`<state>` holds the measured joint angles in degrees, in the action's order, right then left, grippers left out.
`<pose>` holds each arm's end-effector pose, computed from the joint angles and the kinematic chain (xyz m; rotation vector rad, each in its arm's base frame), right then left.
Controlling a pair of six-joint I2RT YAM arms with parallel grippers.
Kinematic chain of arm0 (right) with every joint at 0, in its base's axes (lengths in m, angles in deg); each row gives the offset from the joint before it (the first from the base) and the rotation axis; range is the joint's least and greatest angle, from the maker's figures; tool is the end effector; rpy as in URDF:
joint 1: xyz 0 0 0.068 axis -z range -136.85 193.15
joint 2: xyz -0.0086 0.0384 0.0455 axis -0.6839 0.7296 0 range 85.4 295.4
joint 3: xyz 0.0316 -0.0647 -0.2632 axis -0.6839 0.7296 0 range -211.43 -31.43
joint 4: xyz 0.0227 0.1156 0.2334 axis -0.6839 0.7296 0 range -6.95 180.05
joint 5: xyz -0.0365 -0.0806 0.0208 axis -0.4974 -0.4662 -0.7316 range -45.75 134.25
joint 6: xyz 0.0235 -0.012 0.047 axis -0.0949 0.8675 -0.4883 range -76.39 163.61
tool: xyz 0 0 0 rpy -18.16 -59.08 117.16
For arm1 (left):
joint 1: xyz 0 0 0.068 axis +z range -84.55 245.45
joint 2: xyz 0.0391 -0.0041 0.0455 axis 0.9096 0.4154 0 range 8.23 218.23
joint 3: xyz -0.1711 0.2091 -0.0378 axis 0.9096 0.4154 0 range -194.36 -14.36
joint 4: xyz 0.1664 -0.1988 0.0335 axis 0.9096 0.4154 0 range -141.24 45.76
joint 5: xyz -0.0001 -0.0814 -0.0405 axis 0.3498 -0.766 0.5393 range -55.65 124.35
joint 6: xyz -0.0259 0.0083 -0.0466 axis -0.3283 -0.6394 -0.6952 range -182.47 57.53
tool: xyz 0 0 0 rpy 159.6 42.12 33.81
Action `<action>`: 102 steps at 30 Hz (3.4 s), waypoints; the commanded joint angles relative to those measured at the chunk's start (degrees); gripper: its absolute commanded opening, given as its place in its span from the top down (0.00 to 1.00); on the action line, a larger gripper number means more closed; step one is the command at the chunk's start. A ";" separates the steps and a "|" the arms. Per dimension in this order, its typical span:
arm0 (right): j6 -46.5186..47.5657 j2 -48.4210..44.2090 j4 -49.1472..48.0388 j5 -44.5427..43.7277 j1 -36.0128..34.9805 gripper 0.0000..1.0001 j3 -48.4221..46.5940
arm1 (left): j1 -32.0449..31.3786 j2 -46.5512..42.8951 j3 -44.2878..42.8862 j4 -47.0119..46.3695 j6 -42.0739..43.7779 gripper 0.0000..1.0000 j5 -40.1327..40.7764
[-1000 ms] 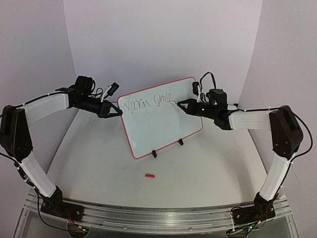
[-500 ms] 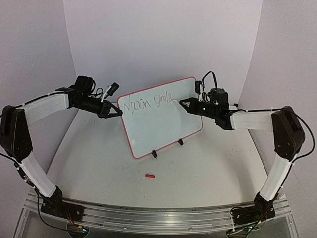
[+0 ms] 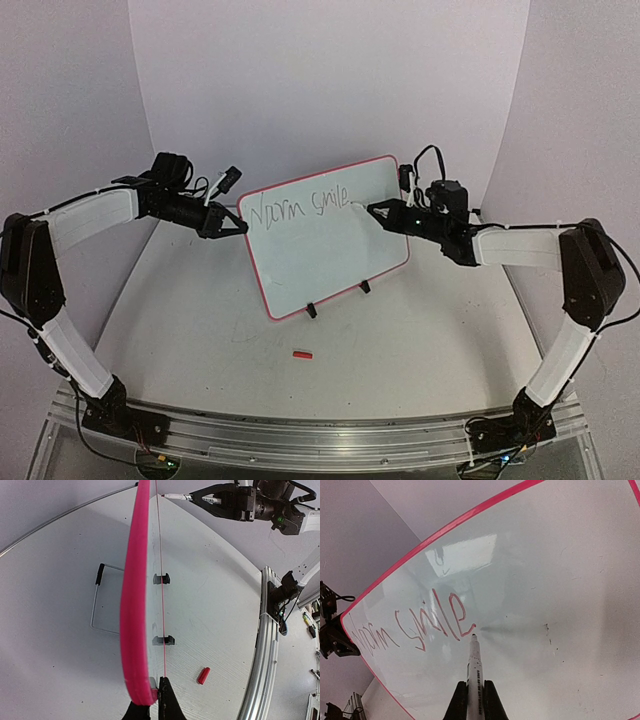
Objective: Write a sentence on the whiteboard
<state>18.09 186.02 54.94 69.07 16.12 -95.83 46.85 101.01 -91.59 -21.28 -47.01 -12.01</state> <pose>0.3557 0.1983 0.2617 -0.3638 1.7777 1.0363 0.3271 -0.1374 0.2990 1.0205 2.0058 -0.9738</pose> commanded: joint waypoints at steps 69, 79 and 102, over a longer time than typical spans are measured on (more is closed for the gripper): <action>2.14 3.54 2.09 8.46 3.93 1.00 -5.83 | -0.82 -0.57 0.68 1.77 5.55 1.00 5.42; 2.14 2.05 2.31 3.94 3.93 1.00 -4.07 | -0.82 -0.60 0.64 1.81 5.59 1.00 5.44; 3.35 2.09 3.78 11.24 3.77 1.00 -5.05 | -0.82 -0.39 0.67 1.78 5.48 1.00 5.31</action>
<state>20.58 189.84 58.46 78.33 20.08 -99.33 46.65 100.87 -91.57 -21.05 -47.03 -11.54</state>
